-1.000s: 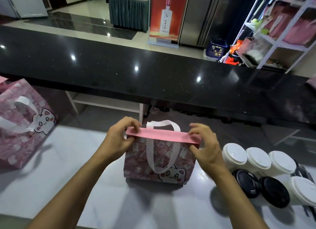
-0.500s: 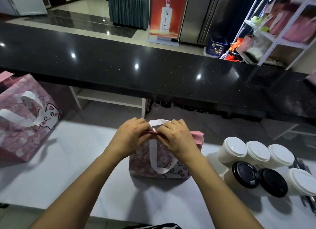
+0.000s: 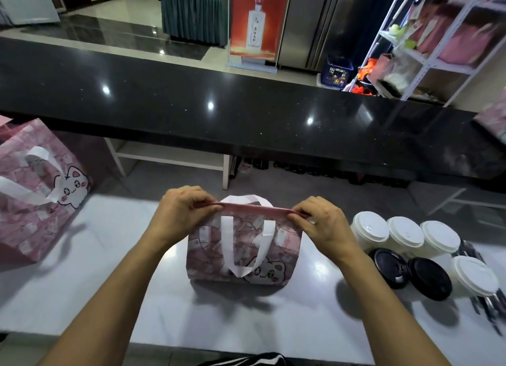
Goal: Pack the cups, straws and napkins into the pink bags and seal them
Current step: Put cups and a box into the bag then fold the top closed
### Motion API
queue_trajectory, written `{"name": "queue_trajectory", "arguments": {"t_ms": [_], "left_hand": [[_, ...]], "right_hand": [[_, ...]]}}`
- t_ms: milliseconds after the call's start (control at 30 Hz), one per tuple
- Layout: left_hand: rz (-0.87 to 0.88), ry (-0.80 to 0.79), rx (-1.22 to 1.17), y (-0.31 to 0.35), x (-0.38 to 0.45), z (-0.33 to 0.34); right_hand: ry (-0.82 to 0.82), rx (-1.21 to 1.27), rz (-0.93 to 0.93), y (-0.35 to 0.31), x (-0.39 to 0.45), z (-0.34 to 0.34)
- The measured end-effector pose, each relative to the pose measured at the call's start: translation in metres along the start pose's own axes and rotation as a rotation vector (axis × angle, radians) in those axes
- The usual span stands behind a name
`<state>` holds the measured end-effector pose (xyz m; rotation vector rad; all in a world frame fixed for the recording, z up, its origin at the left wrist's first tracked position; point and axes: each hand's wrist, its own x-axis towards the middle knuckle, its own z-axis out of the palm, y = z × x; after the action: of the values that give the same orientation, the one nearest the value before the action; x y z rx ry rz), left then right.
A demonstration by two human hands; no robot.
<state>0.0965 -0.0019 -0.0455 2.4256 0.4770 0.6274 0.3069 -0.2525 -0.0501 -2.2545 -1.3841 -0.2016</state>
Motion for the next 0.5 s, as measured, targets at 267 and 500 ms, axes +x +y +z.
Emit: {"name": "queue_trajectory", "arguments": {"t_ms": [267, 500], "left_hand": [[-0.189, -0.084, -0.198, -0.020, -0.013, -0.021], [-0.216, 0.072, -0.265, -0.021, -0.018, -0.016]], "right_hand": [[-0.014, 0.296, 0.220, -0.001, -0.005, -0.003], [0.081, 0.408, 0.310, -0.006, -0.007, -0.001]]}}
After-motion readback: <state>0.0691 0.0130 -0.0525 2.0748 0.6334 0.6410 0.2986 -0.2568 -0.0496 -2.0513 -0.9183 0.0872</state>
